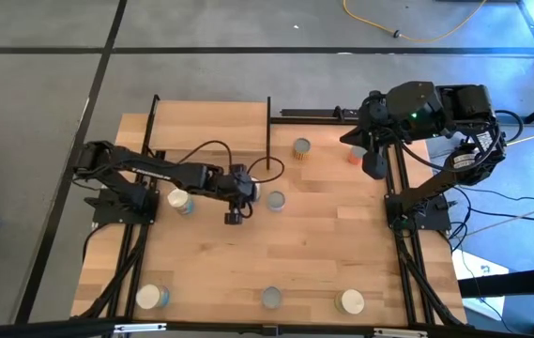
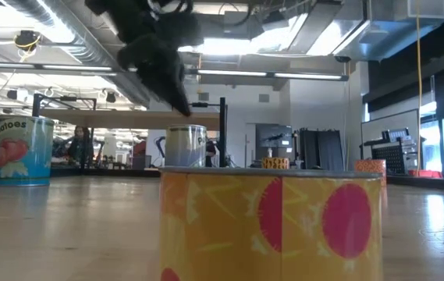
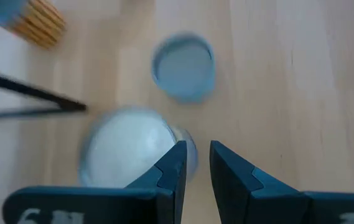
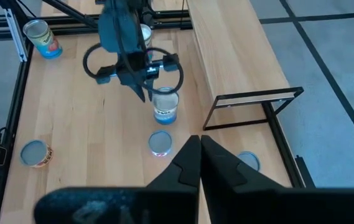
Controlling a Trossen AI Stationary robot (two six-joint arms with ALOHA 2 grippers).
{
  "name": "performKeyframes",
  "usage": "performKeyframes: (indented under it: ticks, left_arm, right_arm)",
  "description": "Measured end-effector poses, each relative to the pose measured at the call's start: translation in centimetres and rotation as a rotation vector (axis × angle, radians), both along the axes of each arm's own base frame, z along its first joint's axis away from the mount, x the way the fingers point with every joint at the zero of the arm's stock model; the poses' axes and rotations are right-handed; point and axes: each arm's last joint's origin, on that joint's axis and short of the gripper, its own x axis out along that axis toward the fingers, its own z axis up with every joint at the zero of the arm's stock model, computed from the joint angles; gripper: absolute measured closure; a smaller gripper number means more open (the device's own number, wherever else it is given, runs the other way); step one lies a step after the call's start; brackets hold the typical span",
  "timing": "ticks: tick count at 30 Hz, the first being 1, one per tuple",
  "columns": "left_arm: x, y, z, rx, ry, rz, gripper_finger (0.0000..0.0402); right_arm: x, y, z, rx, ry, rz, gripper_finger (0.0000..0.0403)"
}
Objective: Pick and place cans onto a shelf
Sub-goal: Put the blue canned peas on the shelf
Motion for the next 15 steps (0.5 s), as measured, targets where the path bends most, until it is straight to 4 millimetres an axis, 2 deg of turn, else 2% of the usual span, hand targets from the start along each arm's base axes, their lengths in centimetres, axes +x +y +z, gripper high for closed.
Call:
performKeyframes:
  ticks: [4, 15]
  left_arm:
    - [-0.15, 0.15, 0.90, 0.030, 0.014, 0.017, 0.0339]
    - [-0.16, 1.02, 0.50, -0.017, 0.037, 0.055, 0.0339]
  right_arm:
    - [0.00, 0.00, 0.00, -0.001, 0.000, 0.001, 0.0392]
    - [-0.01, -0.04, 0.00, -0.011, 0.001, -0.008, 0.0392]
